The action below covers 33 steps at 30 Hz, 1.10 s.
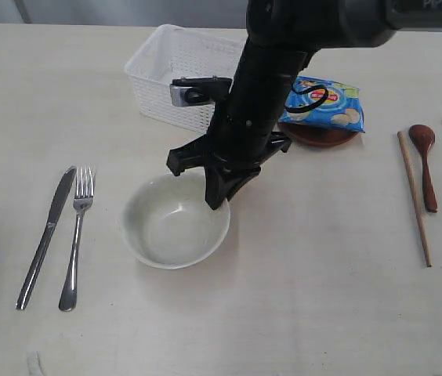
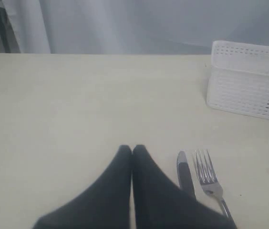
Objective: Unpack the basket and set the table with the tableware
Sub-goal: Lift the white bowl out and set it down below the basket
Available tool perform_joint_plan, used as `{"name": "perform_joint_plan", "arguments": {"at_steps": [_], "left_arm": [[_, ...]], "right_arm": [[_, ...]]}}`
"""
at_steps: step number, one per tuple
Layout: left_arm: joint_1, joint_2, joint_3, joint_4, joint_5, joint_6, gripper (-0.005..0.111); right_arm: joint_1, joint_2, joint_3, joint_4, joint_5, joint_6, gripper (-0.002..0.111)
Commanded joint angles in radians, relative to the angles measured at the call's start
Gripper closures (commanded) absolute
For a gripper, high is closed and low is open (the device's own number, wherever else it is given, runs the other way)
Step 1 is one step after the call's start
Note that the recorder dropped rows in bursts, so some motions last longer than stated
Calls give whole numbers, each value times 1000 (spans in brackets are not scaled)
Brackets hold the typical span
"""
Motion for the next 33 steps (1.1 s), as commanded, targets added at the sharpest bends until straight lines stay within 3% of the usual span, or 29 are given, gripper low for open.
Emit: {"name": "perform_joint_plan", "arguments": {"at_steps": [1, 16, 19, 23, 25, 27, 33], "left_arm": [[3, -4, 2, 8, -10, 4, 107], [3, -4, 2, 8, -10, 4, 107], [3, -4, 2, 8, -10, 4, 107], [3, -4, 2, 8, -10, 4, 107], [3, -4, 2, 8, -10, 4, 107], [3, -4, 2, 8, -10, 4, 107], [3, -4, 2, 8, -10, 4, 107]], "right_arm": [[36, -69, 71, 10, -80, 20, 109], [69, -71, 210, 10, -185, 41, 108], [69, -71, 212, 11, -204, 38, 97], [69, -71, 212, -3, -233, 38, 61], [69, -82, 206, -15, -239, 42, 49], [64, -102, 190, -22, -227, 44, 45], [-7, -264, 99, -40, -101, 46, 48]]}}
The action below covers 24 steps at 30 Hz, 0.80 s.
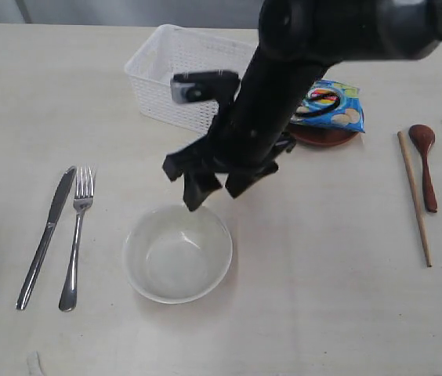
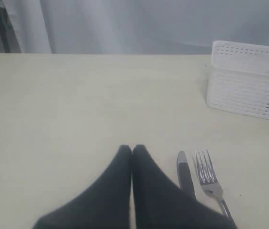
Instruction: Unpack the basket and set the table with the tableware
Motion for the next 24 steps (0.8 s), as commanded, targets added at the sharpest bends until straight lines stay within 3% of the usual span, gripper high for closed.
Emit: {"name": "perform_joint_plan", "arguments": {"at_steps": [1, 3, 7, 13, 24], "left_arm": [[3, -4, 2, 8, -10, 4, 107], [3, -4, 2, 8, -10, 4, 107], [3, -4, 2, 8, -10, 4, 107], [3, -4, 2, 8, -10, 4, 107], [3, -4, 2, 8, -10, 4, 107]], "right_arm": [[-69, -161, -52, -49, 87, 4, 52], [-105, -265, -48, -92, 87, 29, 66], [-164, -482, 36, -172, 17, 68, 109], [-171, -833, 292, -170, -198, 138, 108], [-171, -1364, 731, -206, -267, 179, 108]]}}
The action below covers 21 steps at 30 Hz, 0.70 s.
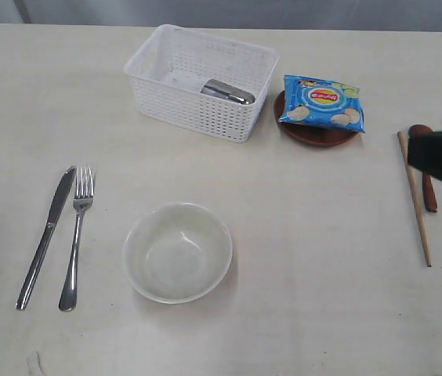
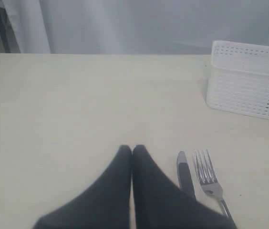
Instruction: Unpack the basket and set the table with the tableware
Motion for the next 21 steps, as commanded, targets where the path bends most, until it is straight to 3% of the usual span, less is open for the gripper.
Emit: {"name": "perform_joint_plan", "arguments": {"at_steps": [1, 21], "left_arm": [[3, -4, 2, 8, -10, 4, 107], [3, -4, 2, 8, -10, 4, 107]], "right_arm": [[-6, -140, 110, 1, -18, 8, 108], [-6, -193, 137, 79, -40, -60, 108]]}}
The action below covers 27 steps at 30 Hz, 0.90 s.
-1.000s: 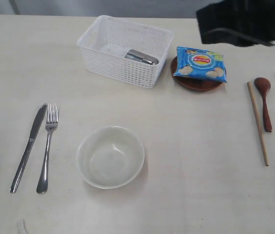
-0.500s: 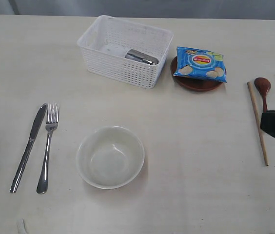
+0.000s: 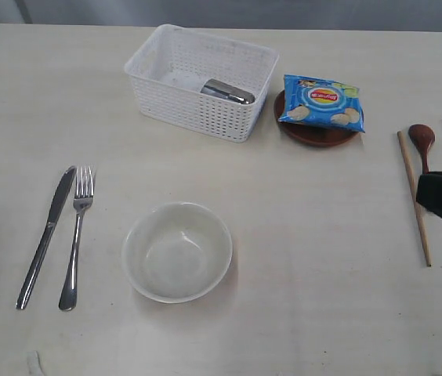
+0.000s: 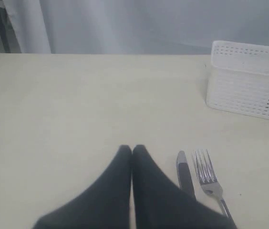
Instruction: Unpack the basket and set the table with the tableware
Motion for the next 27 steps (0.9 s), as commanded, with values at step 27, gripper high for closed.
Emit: {"name": "perform_joint_plan", "arguments": {"at_steps": [27], "left_arm": [[3, -4, 2, -195, -240, -49, 107]], "right_arm": [[-6, -7, 47, 23, -48, -83, 108]]}}
